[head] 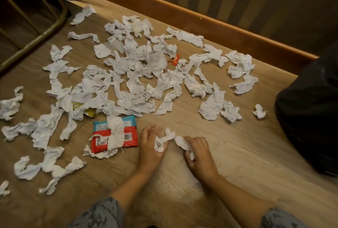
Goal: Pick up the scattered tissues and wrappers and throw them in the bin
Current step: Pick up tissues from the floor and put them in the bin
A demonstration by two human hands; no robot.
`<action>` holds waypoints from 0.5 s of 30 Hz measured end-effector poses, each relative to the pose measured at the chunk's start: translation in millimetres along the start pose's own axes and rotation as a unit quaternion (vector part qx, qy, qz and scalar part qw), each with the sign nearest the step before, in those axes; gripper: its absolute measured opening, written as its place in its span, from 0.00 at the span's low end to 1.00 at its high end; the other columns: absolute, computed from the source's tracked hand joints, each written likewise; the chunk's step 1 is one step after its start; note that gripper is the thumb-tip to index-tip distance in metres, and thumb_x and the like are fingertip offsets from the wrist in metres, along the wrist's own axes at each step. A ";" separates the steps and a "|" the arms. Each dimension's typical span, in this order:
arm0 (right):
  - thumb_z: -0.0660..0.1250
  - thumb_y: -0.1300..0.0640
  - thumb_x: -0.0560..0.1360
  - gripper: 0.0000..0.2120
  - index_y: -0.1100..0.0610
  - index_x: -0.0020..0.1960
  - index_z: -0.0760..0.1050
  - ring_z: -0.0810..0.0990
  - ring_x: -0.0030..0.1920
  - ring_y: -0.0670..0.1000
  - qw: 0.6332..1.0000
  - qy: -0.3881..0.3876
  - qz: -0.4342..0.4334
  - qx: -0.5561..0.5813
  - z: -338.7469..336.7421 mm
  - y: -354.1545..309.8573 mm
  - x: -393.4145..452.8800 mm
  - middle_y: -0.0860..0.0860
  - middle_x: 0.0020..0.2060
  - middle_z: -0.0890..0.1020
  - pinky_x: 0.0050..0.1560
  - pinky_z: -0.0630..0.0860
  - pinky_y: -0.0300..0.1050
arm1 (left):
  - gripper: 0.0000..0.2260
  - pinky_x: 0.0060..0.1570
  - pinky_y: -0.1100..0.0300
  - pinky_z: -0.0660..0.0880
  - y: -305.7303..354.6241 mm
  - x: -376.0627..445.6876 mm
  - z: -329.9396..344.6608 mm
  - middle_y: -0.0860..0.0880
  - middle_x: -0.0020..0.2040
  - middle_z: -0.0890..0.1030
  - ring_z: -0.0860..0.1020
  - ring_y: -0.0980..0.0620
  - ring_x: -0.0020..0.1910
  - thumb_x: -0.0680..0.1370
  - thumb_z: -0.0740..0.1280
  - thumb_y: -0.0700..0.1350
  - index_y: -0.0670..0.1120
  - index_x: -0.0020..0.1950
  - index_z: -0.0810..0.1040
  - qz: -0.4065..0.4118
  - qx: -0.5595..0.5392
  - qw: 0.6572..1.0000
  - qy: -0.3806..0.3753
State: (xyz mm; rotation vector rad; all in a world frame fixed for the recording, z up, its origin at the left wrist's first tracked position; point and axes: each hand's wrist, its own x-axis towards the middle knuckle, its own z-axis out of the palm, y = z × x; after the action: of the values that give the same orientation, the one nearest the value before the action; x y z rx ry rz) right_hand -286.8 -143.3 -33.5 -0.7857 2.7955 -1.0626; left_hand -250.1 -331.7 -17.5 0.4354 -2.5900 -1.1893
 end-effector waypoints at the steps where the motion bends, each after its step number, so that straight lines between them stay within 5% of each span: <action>1: 0.67 0.59 0.76 0.12 0.56 0.58 0.75 0.69 0.48 0.47 1.000 0.008 0.005 0.009 -1.7 -0.6 5.6 0.50 0.45 0.73 0.48 0.64 0.36 | 0.21 0.62 0.71 0.66 -1.9 2.4 -2.6 0.50 0.63 0.73 0.67 0.60 0.63 0.71 0.76 0.43 0.46 0.63 0.77 -0.018 -0.001 1.000 -0.007; 3: 0.67 0.54 0.76 0.06 0.57 0.48 0.78 0.68 0.43 0.46 0.999 0.028 0.009 0.030 -7.0 -2.5 18.9 0.49 0.41 0.72 0.41 0.63 0.36 | 0.21 0.60 0.61 0.72 -5.3 6.1 -7.2 0.53 0.60 0.77 0.72 0.56 0.60 0.74 0.73 0.44 0.50 0.66 0.76 -0.020 0.010 0.999 -0.044; 7: 0.73 0.45 0.72 0.17 0.56 0.35 0.73 0.69 0.35 0.45 0.993 0.074 0.055 0.071 -27.4 -11.6 49.8 0.49 0.36 0.71 0.34 0.65 0.34 | 0.14 0.50 0.53 0.73 -1.3 17.2 -11.7 0.56 0.45 0.82 0.76 0.55 0.47 0.73 0.69 0.59 0.53 0.53 0.83 0.030 0.039 0.996 -0.076; 11: 0.63 0.39 0.75 0.21 0.54 0.33 0.73 0.70 0.34 0.44 0.992 0.087 0.040 0.076 -59.9 -23.1 85.3 0.48 0.33 0.71 0.36 0.63 0.31 | 0.22 0.47 0.59 0.69 36.1 63.4 -16.1 0.54 0.36 0.81 0.76 0.57 0.40 0.75 0.62 0.66 0.49 0.41 0.84 0.023 0.005 1.000 -0.001; 15: 0.53 0.46 0.80 0.24 0.58 0.36 0.78 0.72 0.33 0.49 0.997 0.043 -0.067 0.001 -121.0 -34.3 133.1 0.51 0.33 0.74 0.35 0.70 0.46 | 0.14 0.42 0.76 0.65 94.3 126.8 -33.0 0.45 0.42 0.79 0.74 0.54 0.43 0.78 0.67 0.53 0.44 0.42 0.84 -0.019 -0.065 0.994 0.083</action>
State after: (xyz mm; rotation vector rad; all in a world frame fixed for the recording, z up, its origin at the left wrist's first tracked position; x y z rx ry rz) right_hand -413.9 -154.9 97.8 -0.9604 2.8478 -1.1446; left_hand -370.6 -343.2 89.3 0.5342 -2.3571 -1.2688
